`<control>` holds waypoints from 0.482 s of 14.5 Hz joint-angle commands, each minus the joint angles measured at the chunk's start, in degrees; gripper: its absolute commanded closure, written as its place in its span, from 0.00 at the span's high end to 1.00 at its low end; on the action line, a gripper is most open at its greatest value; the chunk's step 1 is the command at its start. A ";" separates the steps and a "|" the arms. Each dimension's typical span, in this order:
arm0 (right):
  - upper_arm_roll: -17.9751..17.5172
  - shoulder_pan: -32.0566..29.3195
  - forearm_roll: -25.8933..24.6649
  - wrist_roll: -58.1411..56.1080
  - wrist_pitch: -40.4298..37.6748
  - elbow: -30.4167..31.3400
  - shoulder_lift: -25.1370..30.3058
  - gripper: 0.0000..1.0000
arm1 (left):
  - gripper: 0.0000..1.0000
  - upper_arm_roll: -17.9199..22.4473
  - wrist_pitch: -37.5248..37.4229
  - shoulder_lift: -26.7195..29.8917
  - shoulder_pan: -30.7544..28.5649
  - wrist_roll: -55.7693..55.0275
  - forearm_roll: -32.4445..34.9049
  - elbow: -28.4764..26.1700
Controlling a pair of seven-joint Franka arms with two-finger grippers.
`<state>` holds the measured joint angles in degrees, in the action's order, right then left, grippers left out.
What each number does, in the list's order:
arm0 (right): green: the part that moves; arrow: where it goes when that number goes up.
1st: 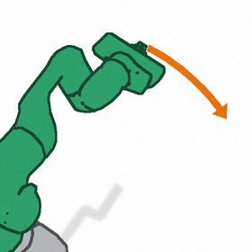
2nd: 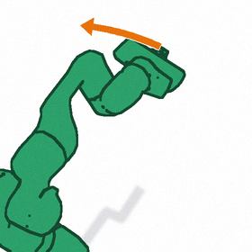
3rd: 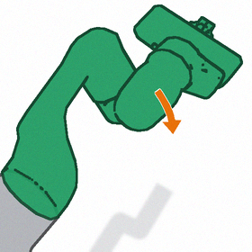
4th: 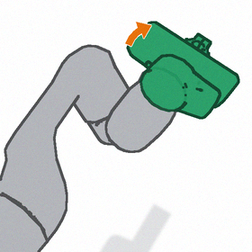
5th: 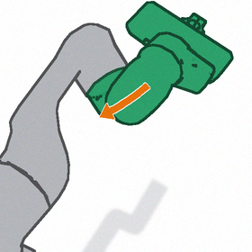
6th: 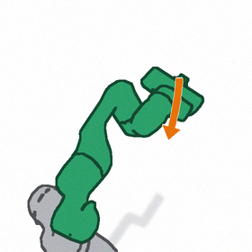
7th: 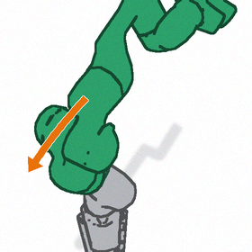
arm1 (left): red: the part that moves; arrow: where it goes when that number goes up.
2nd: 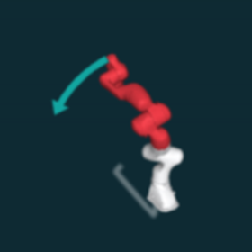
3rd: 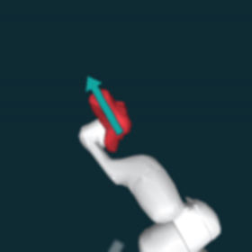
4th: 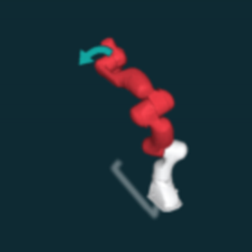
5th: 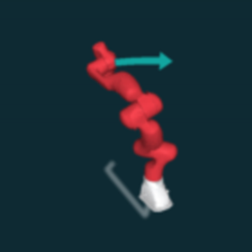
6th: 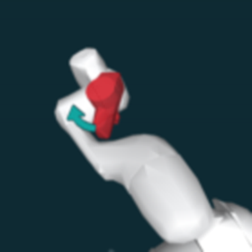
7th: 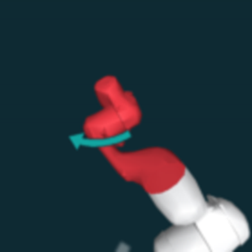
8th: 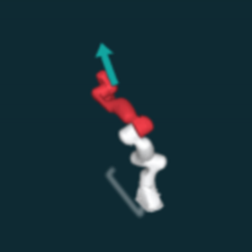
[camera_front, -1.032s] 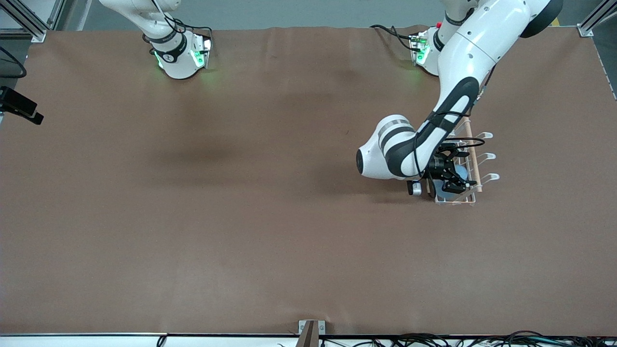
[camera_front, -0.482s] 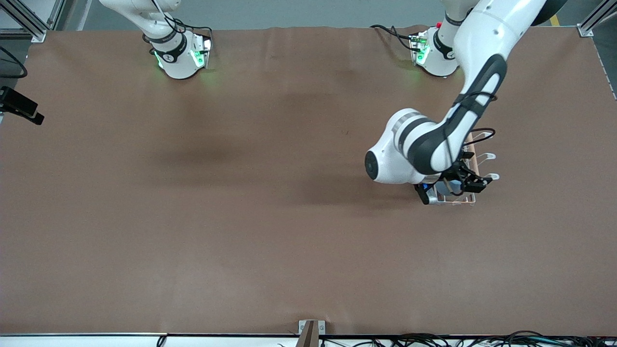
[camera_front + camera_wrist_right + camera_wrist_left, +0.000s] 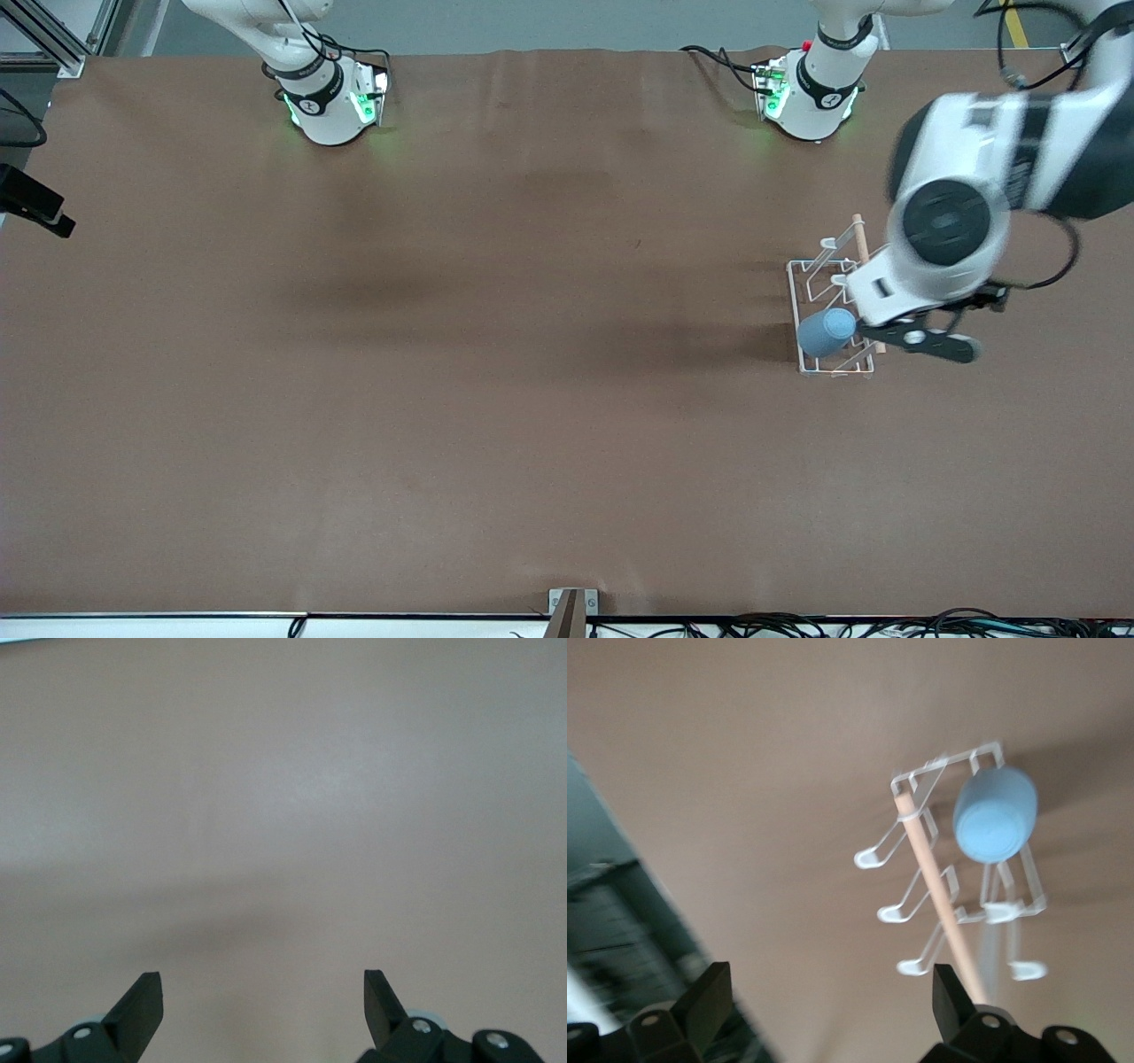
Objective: Hang cup on cup holder
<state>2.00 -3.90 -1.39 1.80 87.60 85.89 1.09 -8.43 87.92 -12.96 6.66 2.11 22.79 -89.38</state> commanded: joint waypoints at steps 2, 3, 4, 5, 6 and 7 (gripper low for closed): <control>-0.07 0.03 0.25 0.74 0.38 0.69 0.40 1.00 | 1.00 4.29 5.41 7.76 -2.34 -2.20 -12.47 -3.07; -0.07 0.03 0.25 0.74 0.38 0.60 0.40 1.00 | 1.00 4.03 6.12 9.78 -5.40 -2.20 -16.24 -4.21; -0.07 0.12 0.25 0.74 0.38 0.60 0.49 1.00 | 1.00 4.03 6.30 11.80 -6.56 -2.29 -18.63 -5.70; -0.07 0.21 0.25 0.74 0.55 0.51 0.40 1.00 | 1.00 4.29 6.39 14.00 -7.01 -2.46 -20.40 -7.11; -0.16 0.21 0.25 0.74 0.47 0.51 0.40 1.00 | 1.00 4.56 6.39 15.59 -7.45 -2.46 -21.28 -7.99; -0.07 0.21 0.25 0.74 0.20 0.51 0.40 1.00 | 1.00 4.56 6.39 16.47 -7.45 -2.55 -21.29 -8.26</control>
<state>1.98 -3.85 -1.32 1.87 87.75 86.01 1.07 -3.92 92.62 -0.98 -0.82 0.95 2.97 -93.54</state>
